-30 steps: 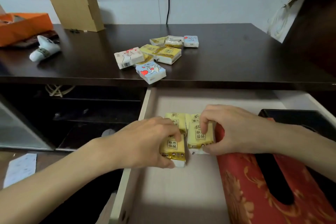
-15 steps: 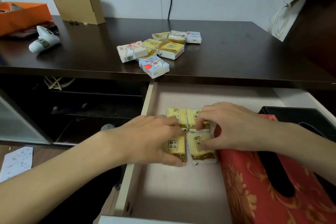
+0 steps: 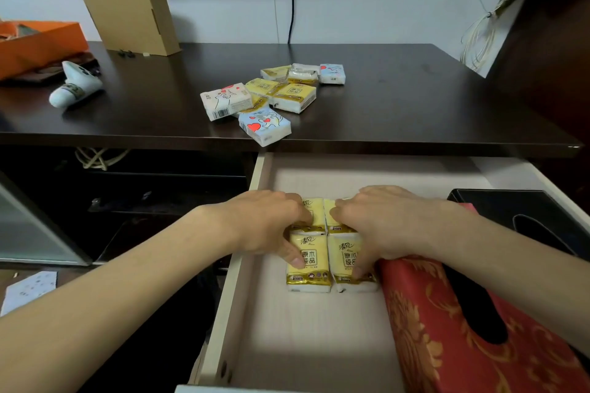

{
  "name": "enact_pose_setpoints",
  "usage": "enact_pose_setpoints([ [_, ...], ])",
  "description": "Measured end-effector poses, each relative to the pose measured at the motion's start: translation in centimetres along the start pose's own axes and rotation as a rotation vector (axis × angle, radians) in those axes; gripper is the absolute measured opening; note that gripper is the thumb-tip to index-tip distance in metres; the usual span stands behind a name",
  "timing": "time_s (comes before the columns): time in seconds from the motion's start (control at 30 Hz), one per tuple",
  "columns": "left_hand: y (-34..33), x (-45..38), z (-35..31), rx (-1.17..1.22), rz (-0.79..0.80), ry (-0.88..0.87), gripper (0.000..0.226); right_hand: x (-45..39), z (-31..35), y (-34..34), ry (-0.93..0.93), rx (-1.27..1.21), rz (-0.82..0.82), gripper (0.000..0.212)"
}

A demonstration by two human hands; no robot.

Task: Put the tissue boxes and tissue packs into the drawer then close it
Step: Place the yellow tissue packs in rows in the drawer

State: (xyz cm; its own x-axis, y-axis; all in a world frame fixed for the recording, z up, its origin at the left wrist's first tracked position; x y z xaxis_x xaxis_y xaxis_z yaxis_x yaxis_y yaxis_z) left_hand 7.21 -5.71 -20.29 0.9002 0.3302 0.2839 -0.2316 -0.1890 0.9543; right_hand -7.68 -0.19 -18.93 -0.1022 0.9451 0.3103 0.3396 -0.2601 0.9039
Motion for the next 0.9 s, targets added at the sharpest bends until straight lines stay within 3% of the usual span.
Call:
enact_pose_setpoints([
  [0.37, 0.4, -0.3, -0.3, 0.019, -0.026, 0.009, 0.064, 0.0, -0.2, -0.4, -0.012, -0.104, -0.021, 0.077],
  [0.57, 1.9, 0.5, -0.6, -0.007, -0.097, 0.071, 0.065, 0.1, -1.3, 0.7, -0.027, -0.341, -0.103, 0.059],
  [0.67, 4.2, 1.9, 0.0, -0.005, -0.242, 0.107, 0.052, 0.1, -3.6, 2.9, -0.083, -0.627, -0.252, 0.04],
  [0.77, 7.5, 3.8, 1.2, 0.133, -0.506, 0.153, 0.036, -1.8, -6.3, 5.4, -0.117, -0.925, -0.42, 0.011],
  [0.83, 9.7, 4.5, 2.5, 0.311, -0.727, 0.167, 0.028, -4.2, -8.0, 7.5, -0.151, -1.042, -0.533, 0.009],
  [0.9, 11.7, 4.4, 4.0, 0.358, -0.872, 0.211, 0.02, -7.0, -9.8, 9.7, -0.22, -1.0, -0.686, 0.015],
])
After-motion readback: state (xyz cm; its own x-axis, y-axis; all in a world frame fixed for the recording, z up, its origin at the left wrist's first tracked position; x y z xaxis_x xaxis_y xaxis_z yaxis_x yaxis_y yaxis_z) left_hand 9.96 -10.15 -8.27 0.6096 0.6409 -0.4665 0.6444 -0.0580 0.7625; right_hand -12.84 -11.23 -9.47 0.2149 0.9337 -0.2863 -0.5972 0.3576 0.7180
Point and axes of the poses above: each hand's wrist, its own x-axis away from the middle knuckle, its own y-axis out of the back of the hand, z = x × y, the point moved 4 cm from there along -x, towards the middle knuckle, and after that the axes turned 10 degrees about -y, right-handed, at the moved point
